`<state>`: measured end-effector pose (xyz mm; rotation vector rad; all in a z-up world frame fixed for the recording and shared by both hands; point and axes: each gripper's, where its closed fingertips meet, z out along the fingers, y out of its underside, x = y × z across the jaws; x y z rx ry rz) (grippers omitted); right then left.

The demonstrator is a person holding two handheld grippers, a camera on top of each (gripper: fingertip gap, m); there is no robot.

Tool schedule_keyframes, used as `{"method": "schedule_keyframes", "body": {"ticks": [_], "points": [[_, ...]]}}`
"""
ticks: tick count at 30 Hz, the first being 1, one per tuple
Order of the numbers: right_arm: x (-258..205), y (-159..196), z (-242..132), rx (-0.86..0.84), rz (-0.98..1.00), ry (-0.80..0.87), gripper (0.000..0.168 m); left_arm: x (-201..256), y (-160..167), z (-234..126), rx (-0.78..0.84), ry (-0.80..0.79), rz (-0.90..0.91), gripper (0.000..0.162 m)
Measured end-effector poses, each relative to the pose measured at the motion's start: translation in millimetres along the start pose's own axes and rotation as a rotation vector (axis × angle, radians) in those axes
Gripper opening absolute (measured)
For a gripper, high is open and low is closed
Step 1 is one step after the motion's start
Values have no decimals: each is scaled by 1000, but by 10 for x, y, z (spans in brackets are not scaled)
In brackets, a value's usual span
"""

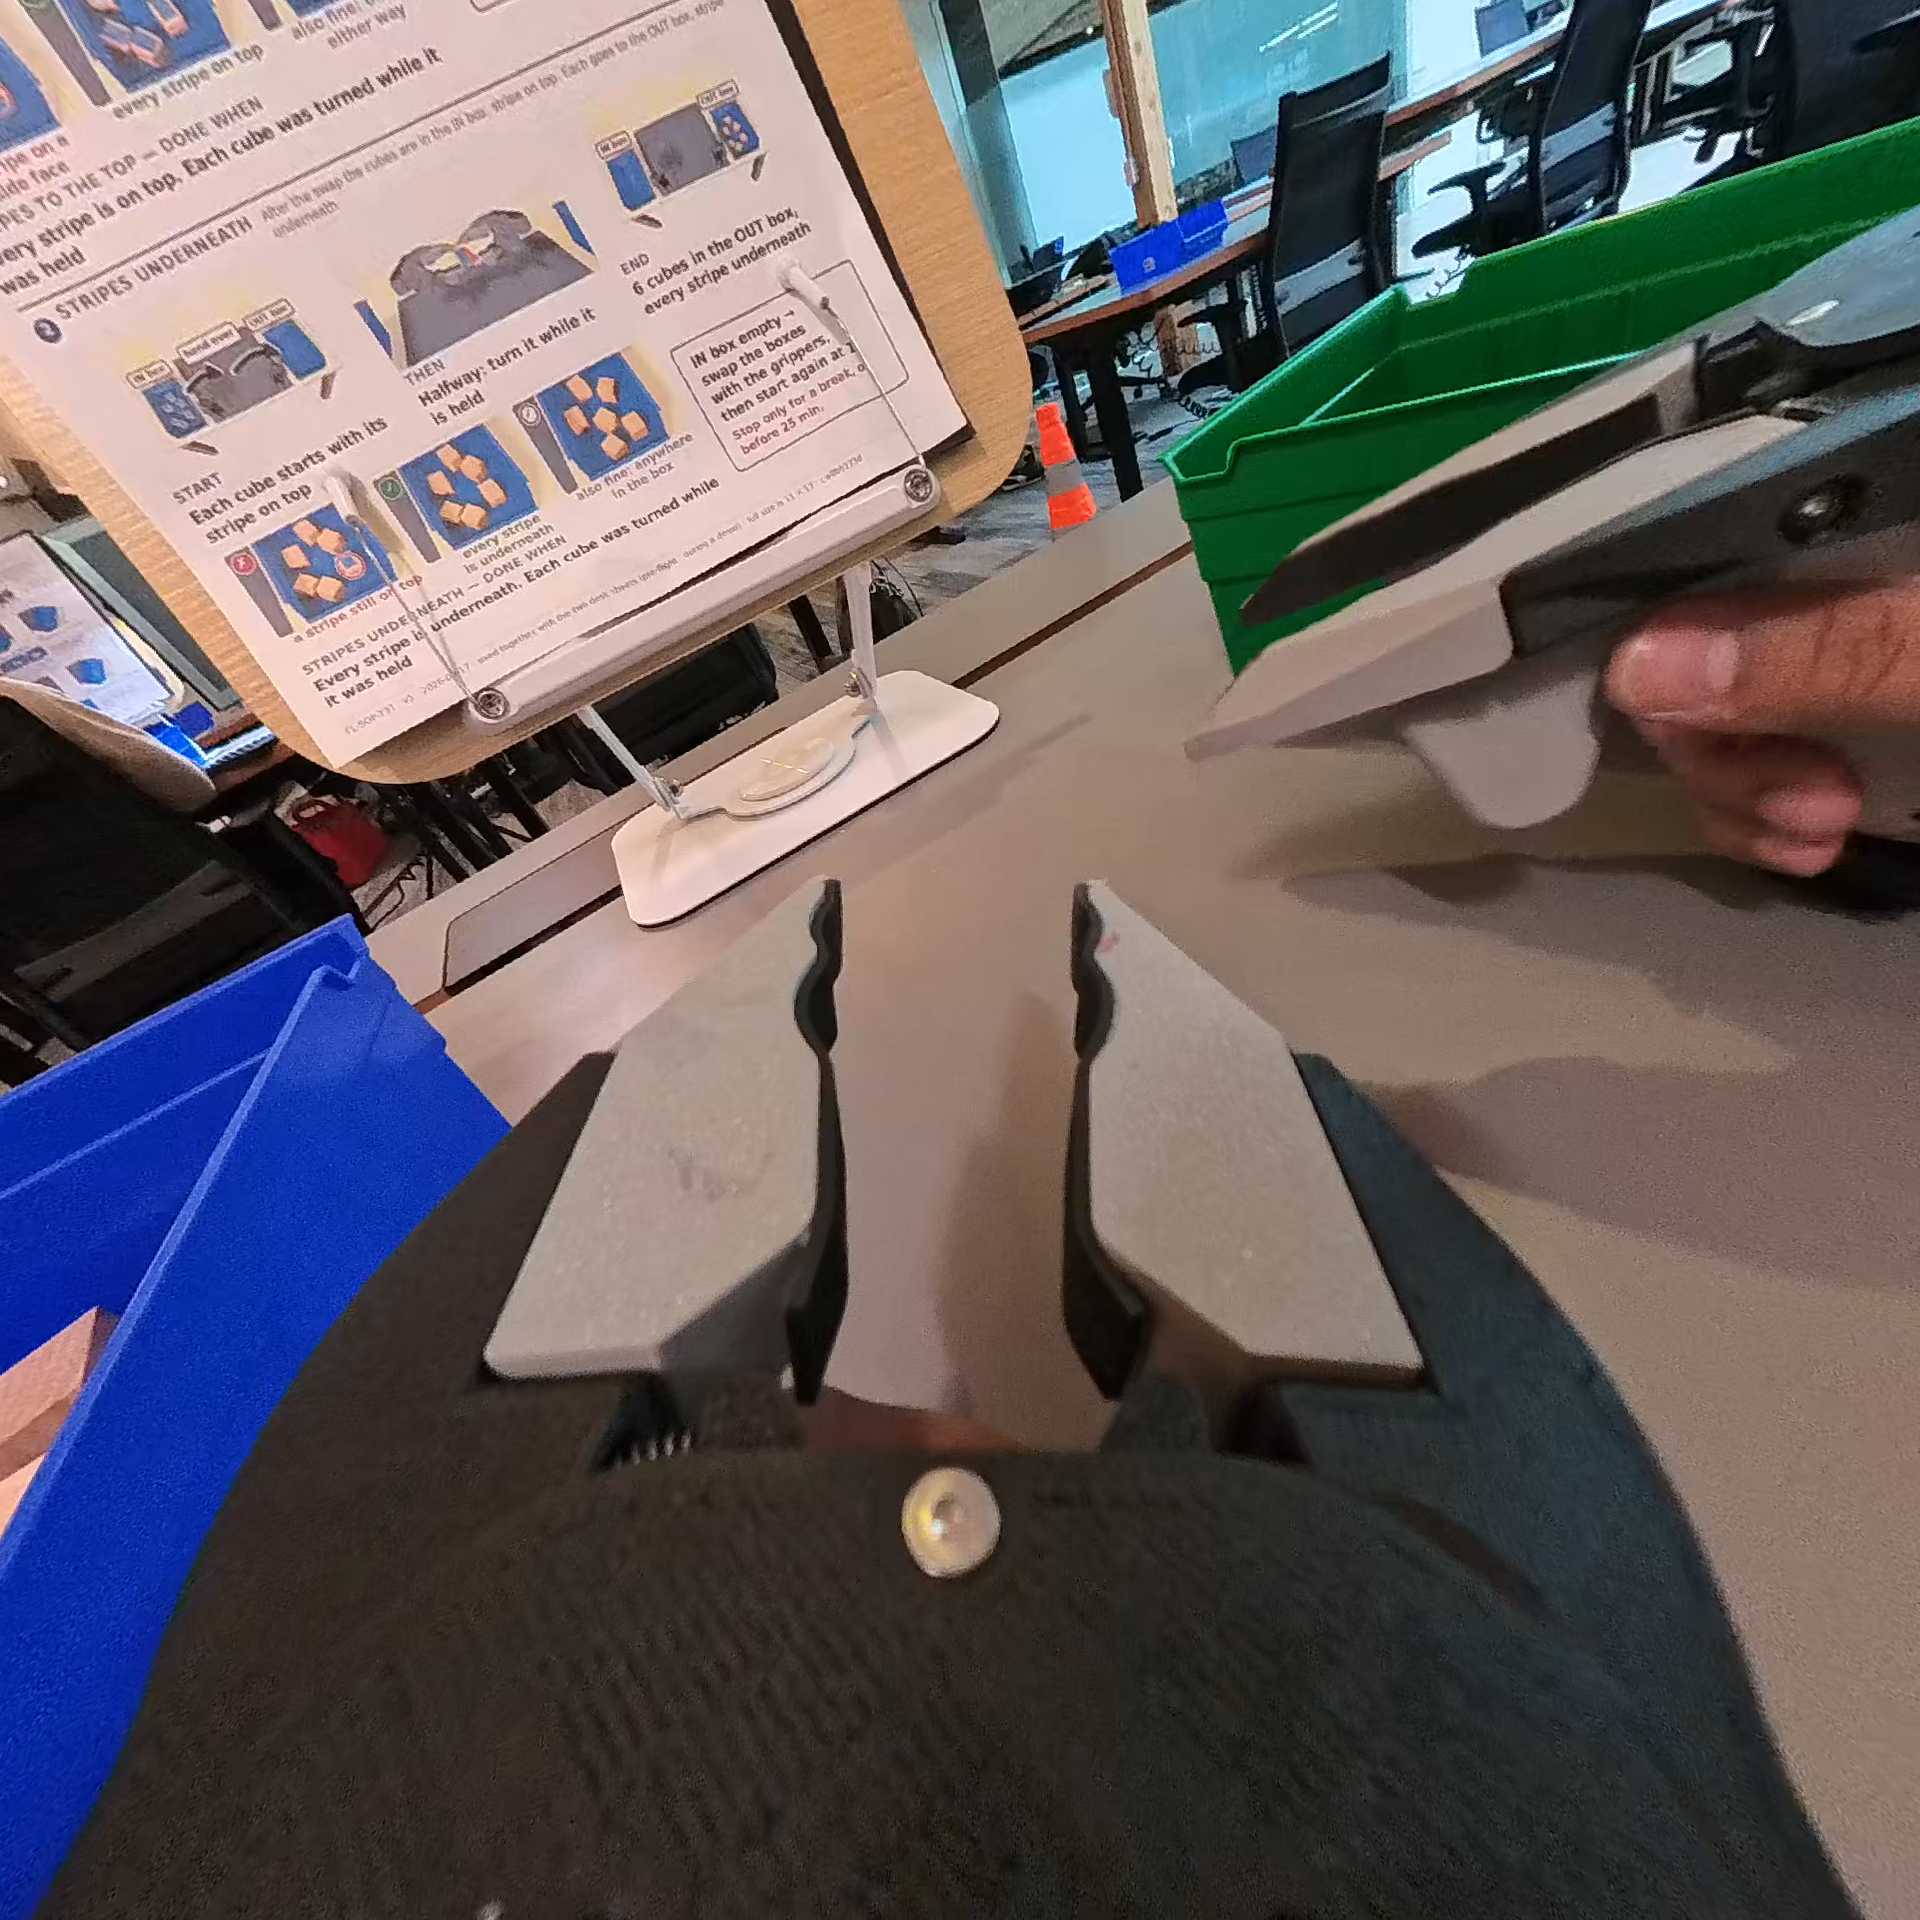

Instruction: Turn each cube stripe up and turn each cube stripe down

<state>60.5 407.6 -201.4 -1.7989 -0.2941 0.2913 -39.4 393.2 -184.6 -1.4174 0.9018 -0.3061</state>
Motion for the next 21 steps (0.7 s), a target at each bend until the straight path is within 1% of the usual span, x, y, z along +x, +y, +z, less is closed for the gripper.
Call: {"method": "schedule_keyframes", "body": {"ticks": [3, 6, 8, 13, 18, 21], "points": [[39, -38, -1, 21, -28, 30, 82, -30, -12, -16, 7, -12, 1, 43], [-43, -17, 18, 9, -53, 1, 85, -31, -47, -40, 24, 1, -21, 47], [-109, 2, 30, -1, -78, -16, 87, 33, -63, -50, 30, 42, -51, 55], [-252, 32, 40, -21, -164, -49, 90, 325, -133, -71, 67, 185, -123, 60], [-198, 7, 12, -23, -229, 12, 98, 320, -130, -69, 62, 118, 11, 64], [-123, -18, -4, -17, -238, 50, 102, 374, -156, -101, 67, 106, 46, 64]]}}
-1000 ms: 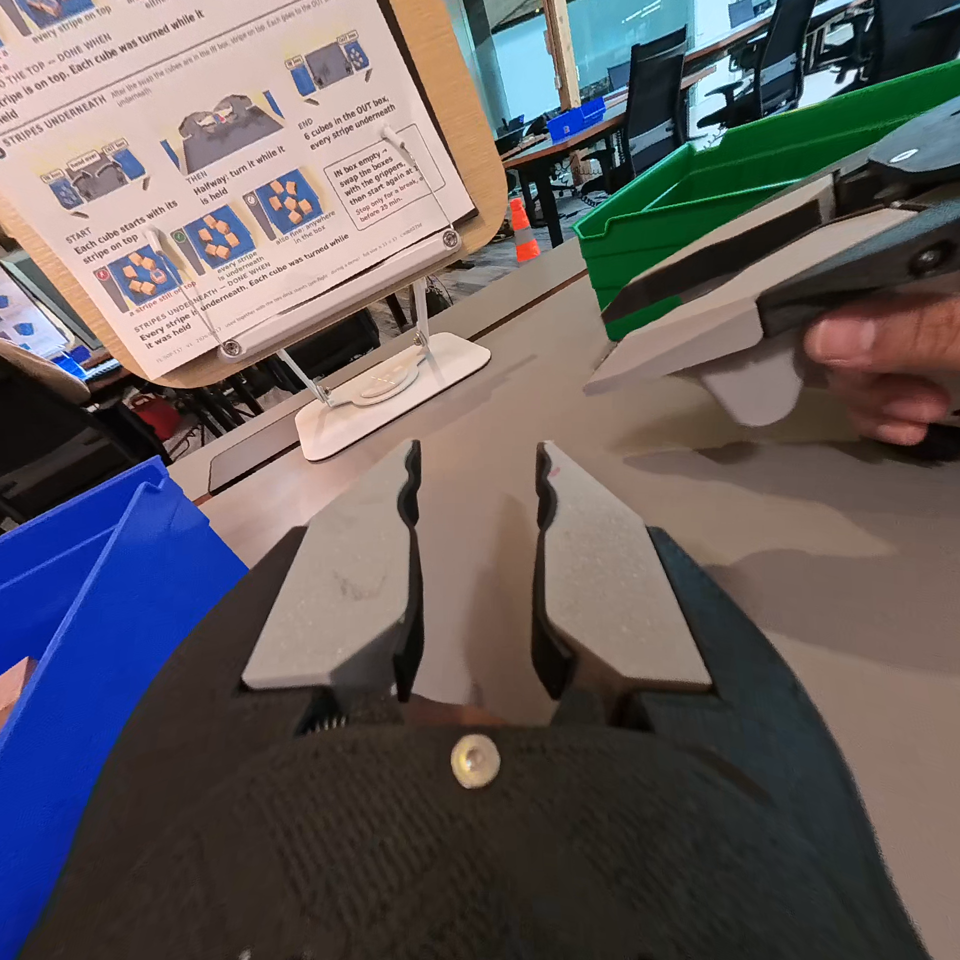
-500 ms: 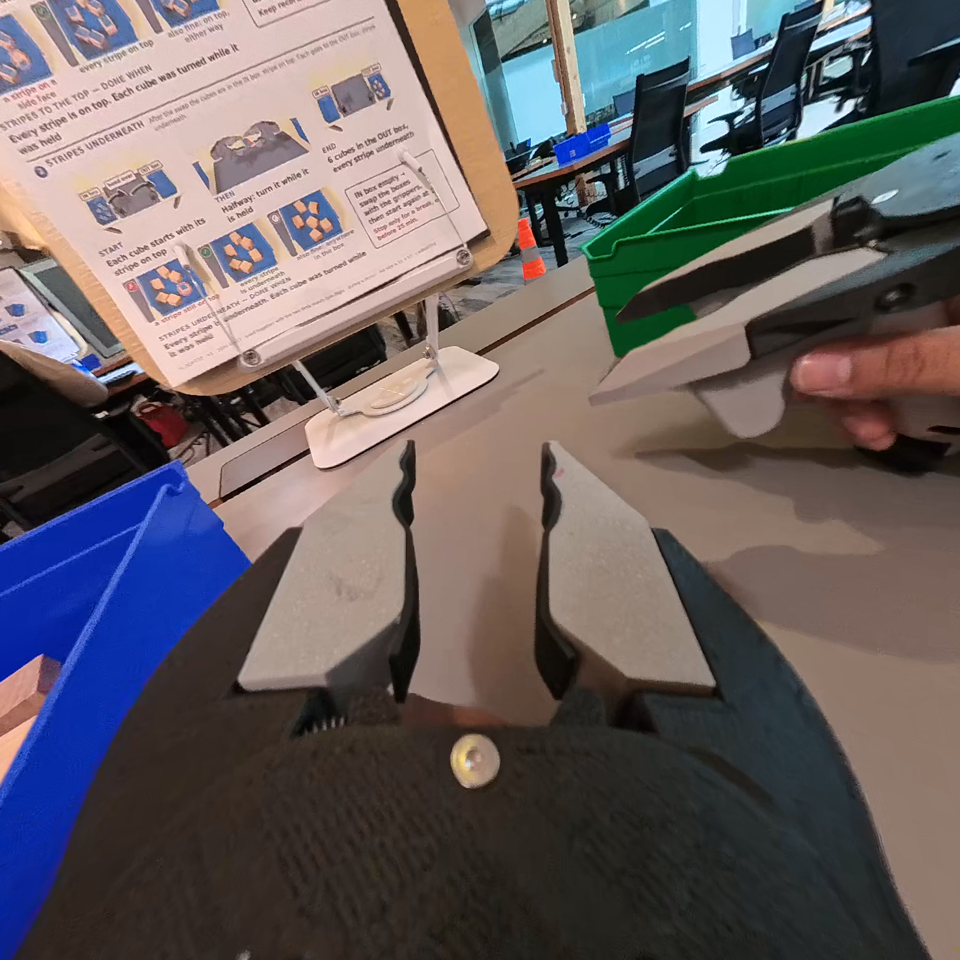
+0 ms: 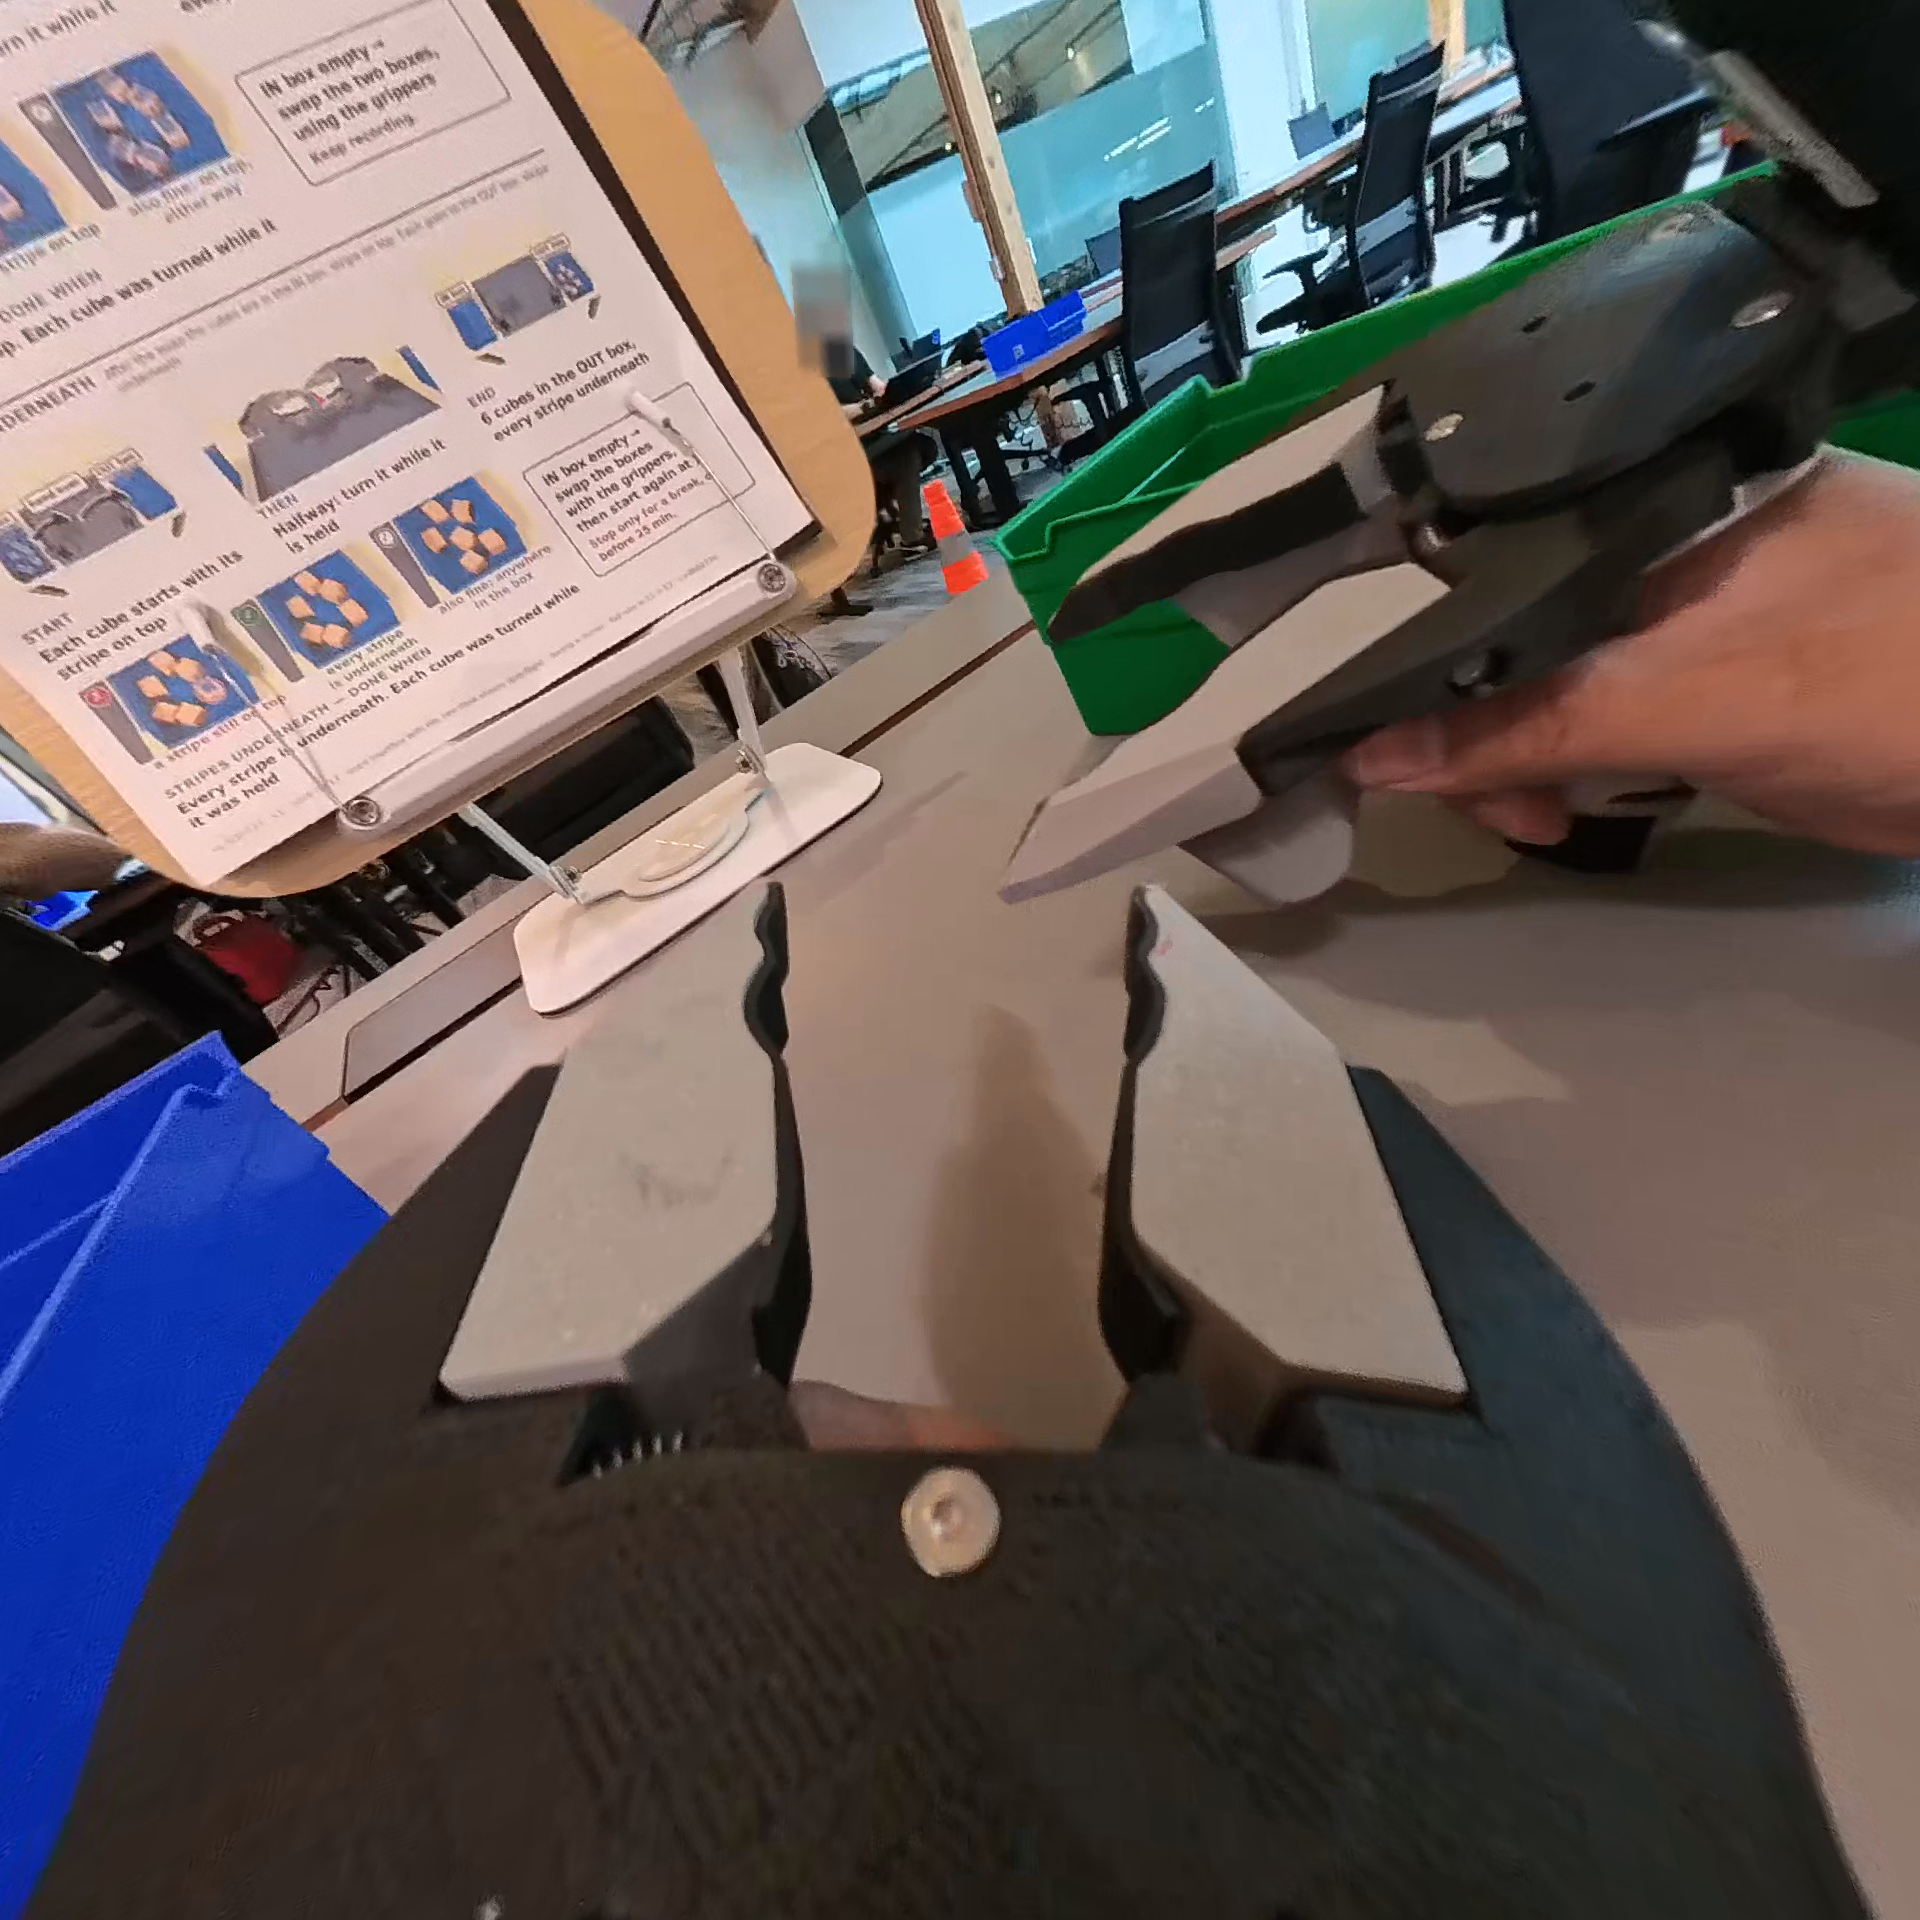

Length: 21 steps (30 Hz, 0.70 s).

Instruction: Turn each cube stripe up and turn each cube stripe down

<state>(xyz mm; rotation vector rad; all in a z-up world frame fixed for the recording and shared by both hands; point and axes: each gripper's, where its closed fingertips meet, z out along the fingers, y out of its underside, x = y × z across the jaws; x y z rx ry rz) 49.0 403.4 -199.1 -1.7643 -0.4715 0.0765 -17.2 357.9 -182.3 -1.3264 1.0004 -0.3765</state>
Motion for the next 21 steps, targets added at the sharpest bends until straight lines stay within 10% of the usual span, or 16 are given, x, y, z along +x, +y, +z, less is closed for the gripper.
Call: {"method": "schedule_keyframes", "body": {"ticks": [21], "points": [[127, 29, -16, -11, 29, 32, 102, -400, -465, -580, -106, 75, -164, 66]]}}
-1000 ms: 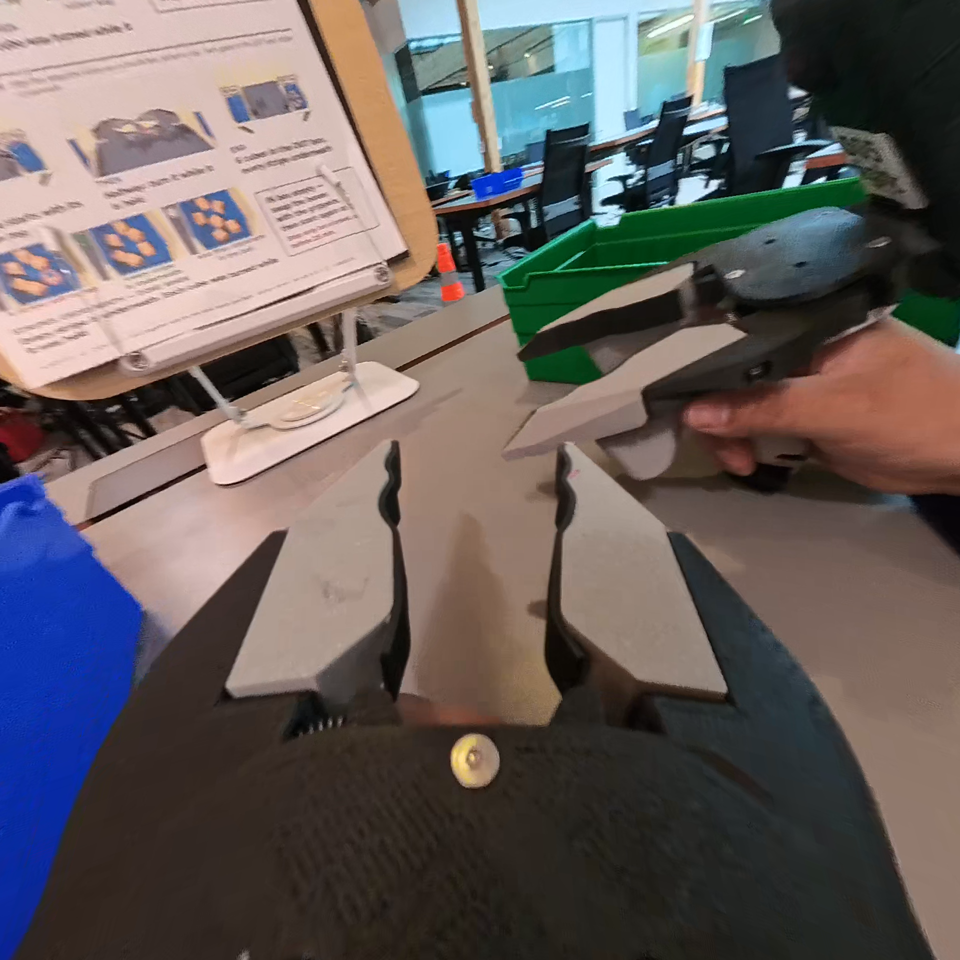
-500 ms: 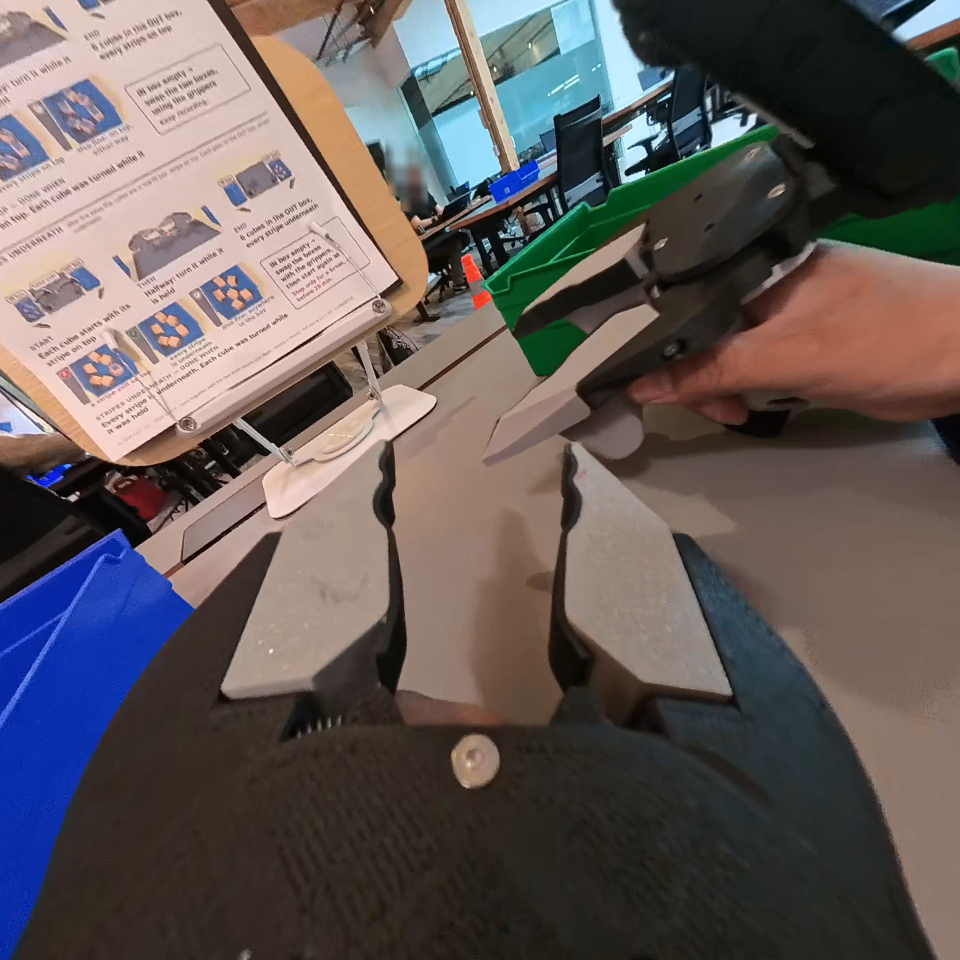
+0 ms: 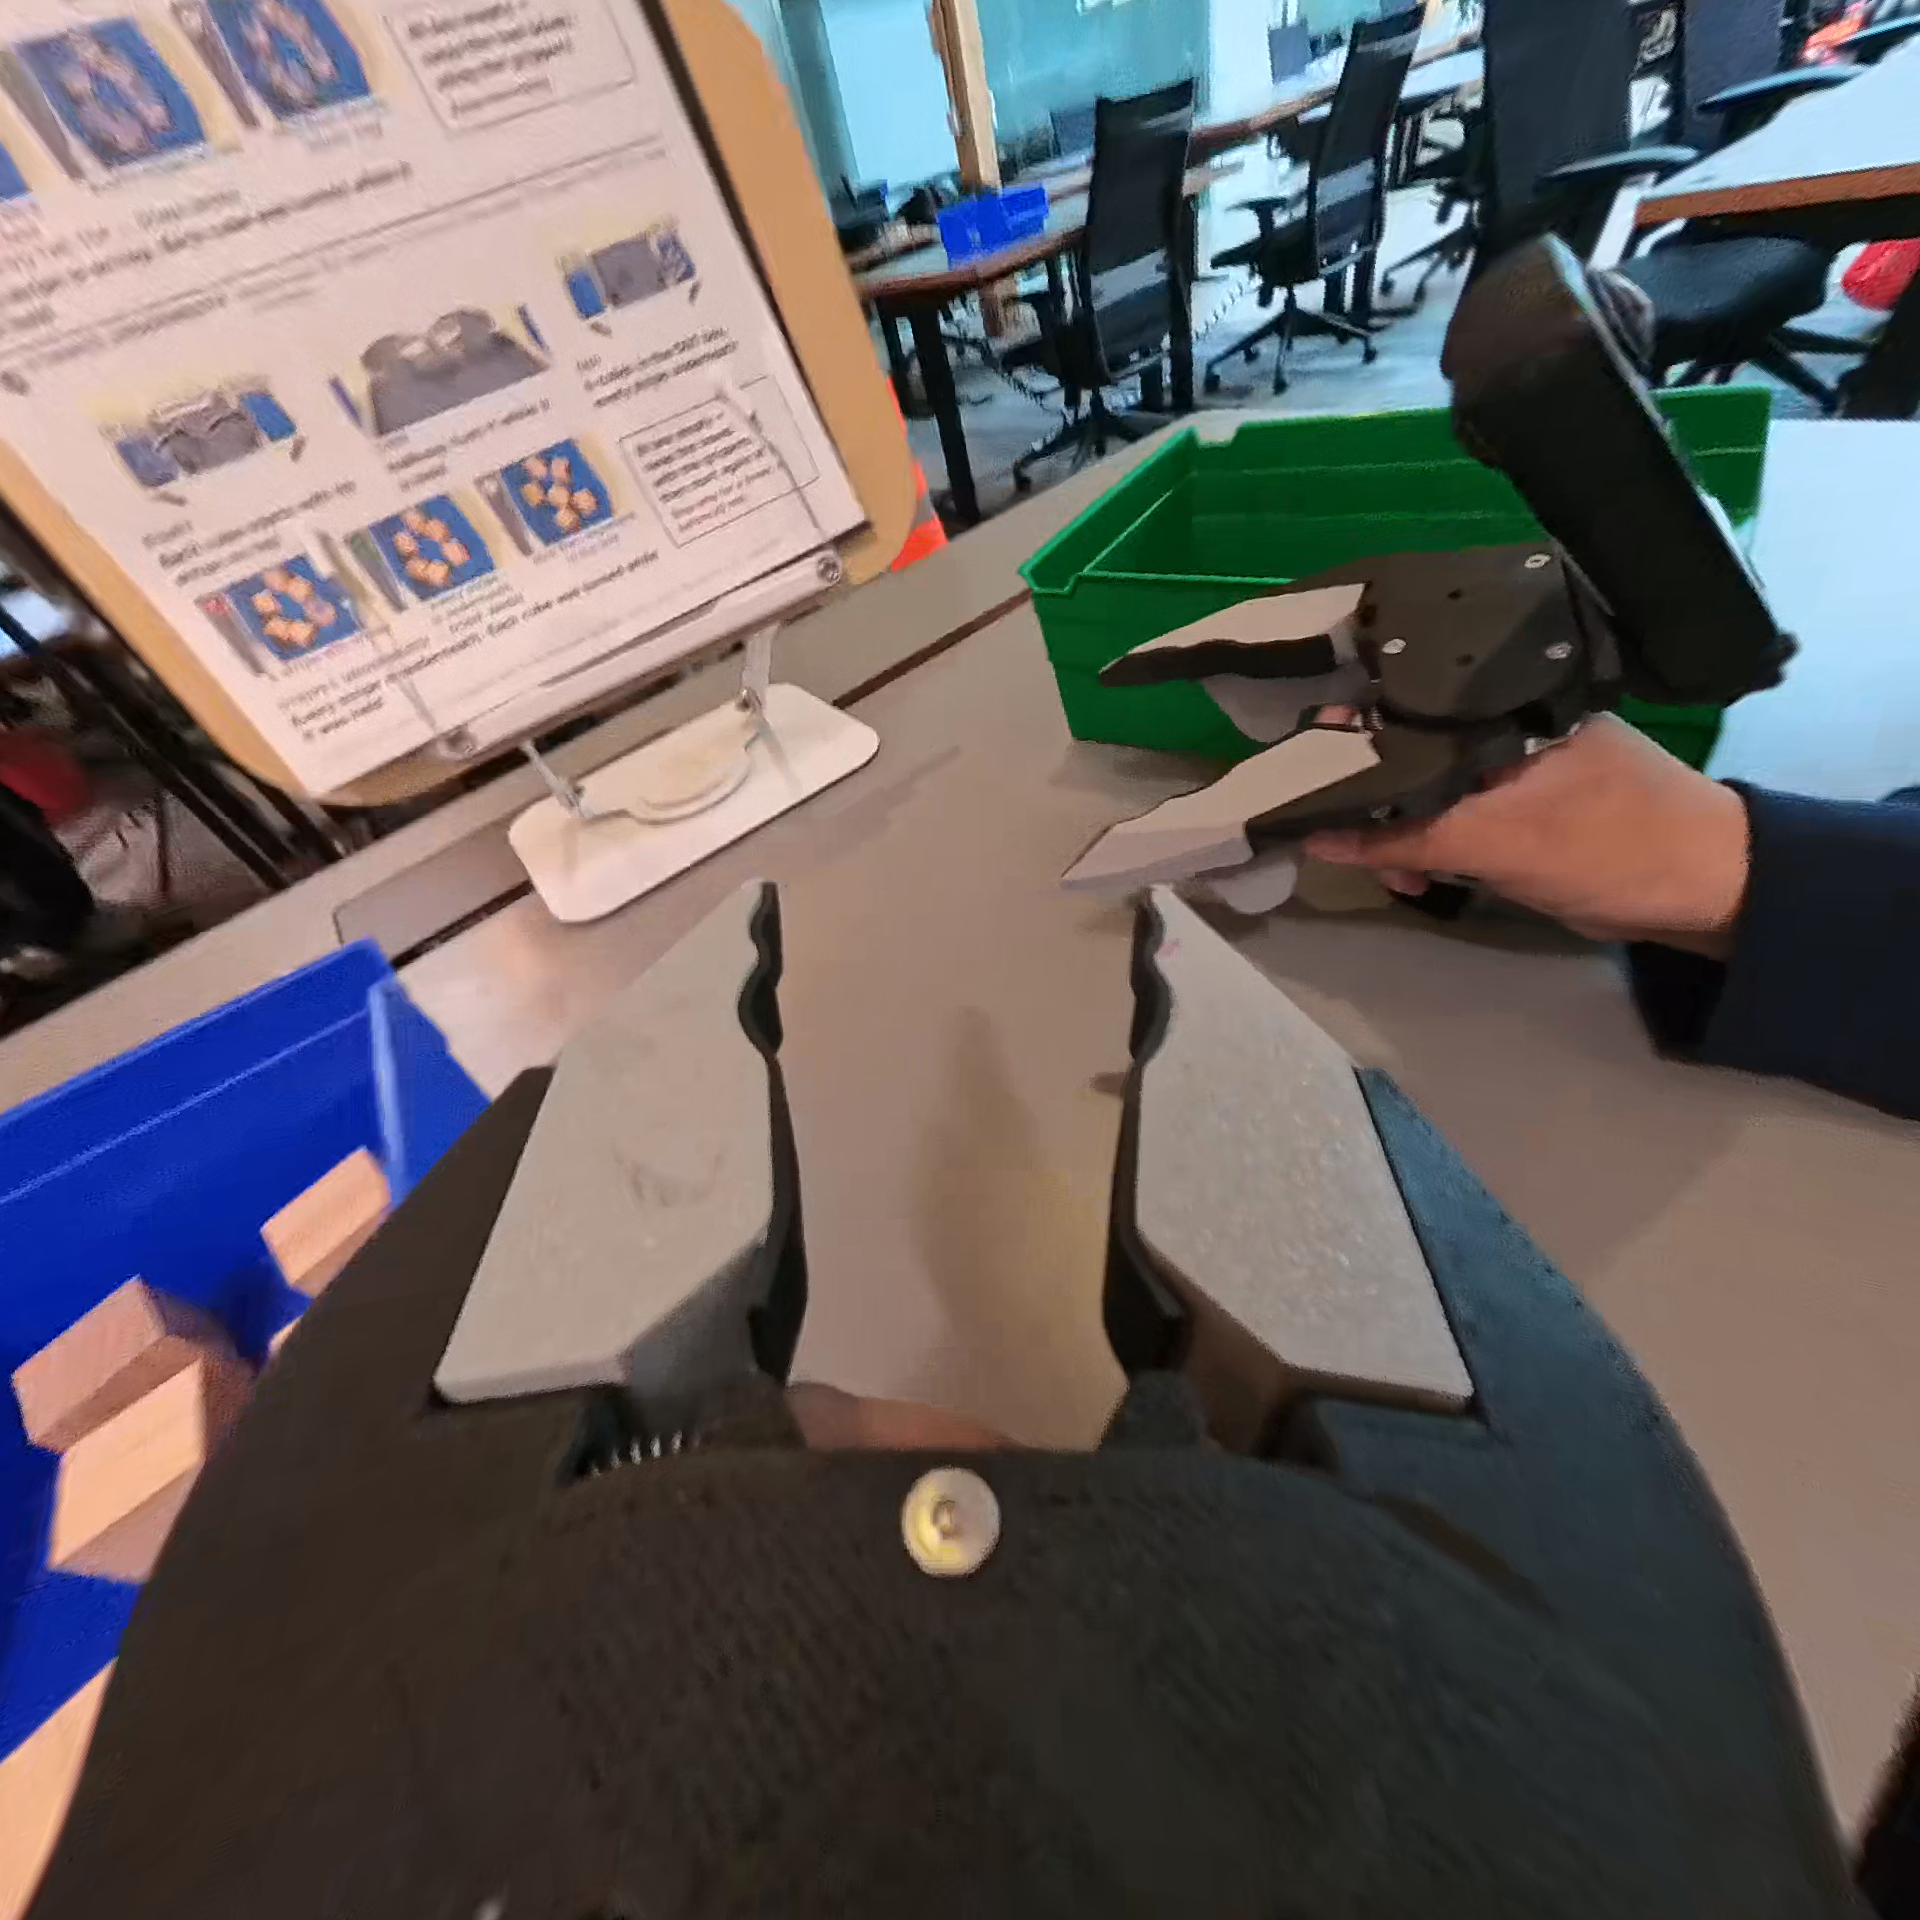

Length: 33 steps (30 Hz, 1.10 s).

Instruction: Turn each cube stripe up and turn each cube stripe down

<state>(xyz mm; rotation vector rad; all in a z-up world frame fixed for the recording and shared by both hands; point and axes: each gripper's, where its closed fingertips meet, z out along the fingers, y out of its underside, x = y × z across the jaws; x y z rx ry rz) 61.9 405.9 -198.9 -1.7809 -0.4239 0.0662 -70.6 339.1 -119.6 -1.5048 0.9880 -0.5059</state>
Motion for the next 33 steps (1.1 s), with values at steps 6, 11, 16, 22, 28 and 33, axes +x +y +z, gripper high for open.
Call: {"method": "schedule_keyframes", "body": {"ticks": [6, 11, 16, 22, 28, 33], "points": [[-74, -7, 8, -7, -39, -6, 100, -1279, 140, -524, -191, -221, -57, 67], [-155, -10, 18, -11, -61, -23, 99, -2102, 1165, -794, -550, -323, -190, 67], [-158, 14, 25, -21, -75, -16, 98, -2332, 1895, -849, -747, -340, -338, 60], [-111, 3, 12, -14, -50, -10, 96, -2254, 1945, -745, -734, -270, -437, 54], [-137, 5, 14, -19, -70, -11, 96, -2134, 1895, -764, -776, -246, -389, 59], [-137, 17, 12, -33, -76, 3, 96, -2089, 2028, -732, -831, -259, -386, 52]]}}
